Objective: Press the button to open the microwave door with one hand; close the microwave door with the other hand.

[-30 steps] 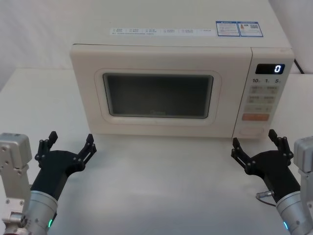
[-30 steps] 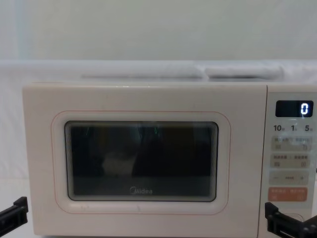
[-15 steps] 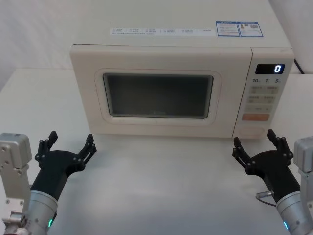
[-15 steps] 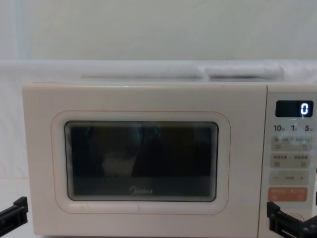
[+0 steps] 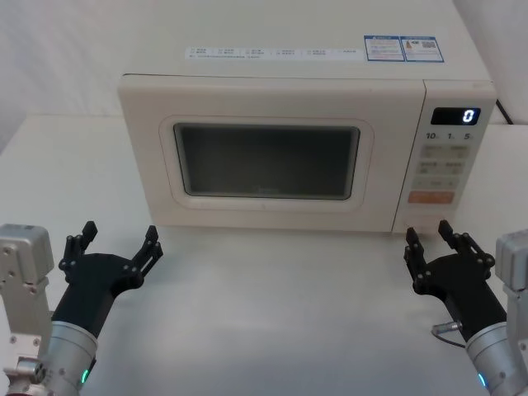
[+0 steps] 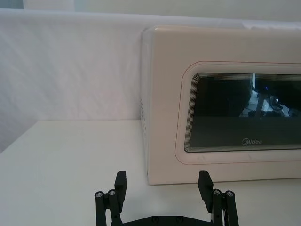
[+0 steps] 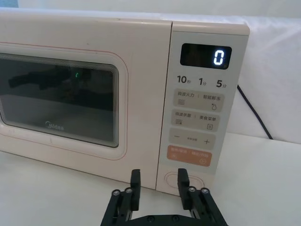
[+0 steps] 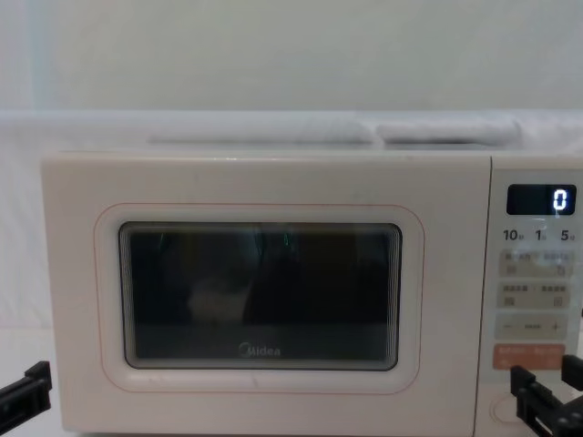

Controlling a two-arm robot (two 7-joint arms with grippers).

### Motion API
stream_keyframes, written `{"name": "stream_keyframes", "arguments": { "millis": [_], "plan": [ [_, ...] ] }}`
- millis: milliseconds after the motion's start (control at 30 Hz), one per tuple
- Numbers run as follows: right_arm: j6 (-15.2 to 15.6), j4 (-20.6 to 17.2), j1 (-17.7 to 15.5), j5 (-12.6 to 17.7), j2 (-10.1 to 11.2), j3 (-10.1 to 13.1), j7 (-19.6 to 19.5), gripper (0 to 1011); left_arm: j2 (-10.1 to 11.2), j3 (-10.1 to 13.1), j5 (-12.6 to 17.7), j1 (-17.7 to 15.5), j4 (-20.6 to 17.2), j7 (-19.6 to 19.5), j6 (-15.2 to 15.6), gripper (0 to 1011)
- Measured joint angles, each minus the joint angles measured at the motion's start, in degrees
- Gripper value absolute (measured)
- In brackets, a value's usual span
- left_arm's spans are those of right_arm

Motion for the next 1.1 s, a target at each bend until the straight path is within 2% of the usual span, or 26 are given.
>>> {"name": "stream_keyframes", "arguments": {
  "millis": [200,233,267,367,500,600,867,1100],
  "plan": [
    [0.00,0.00,0.00,0.00,0.00,0.00,0.00,316,0.00,0.00,0.00,0.00,0.00,0.00,0.00,1001],
    [0.00,0.00,0.00,0.00,0.00,0.00,0.00,316,0.00,0.00,0.00,0.00,0.00,0.00,0.00,1001],
    [0.00,0.00,0.00,0.00,0.00,0.00,0.00,259,0.00,0.00,0.00,0.00,0.00,0.00,0.00,1001],
    [0.00,0.00,0.00,0.00,0.00,0.00,0.00,202,0.00,0.00,0.00,0.00,0.00,0.00,0.00,1001],
    [0.00,0.00,0.00,0.00,0.00,0.00,0.00,51,0.00,0.00,0.00,0.00,0.00,0.00,0.00,1001],
    [0.00,0.00,0.00,0.00,0.00,0.00,0.00,0,0.00,0.00,0.00,0.00,0.00,0.00,0.00,1001],
    [0.00,0.00,0.00,-0.02,-0.02,0.03,0.03,0,0.00,0.00,0.00,0.00,0.00,0.00,0.00,1001],
    [0.50,0.44,0.13,-0.14,-1.31,0.88,1.35,0,0.00,0.00,0.00,0.00,0.00,0.00,0.00,1001]
  ]
}}
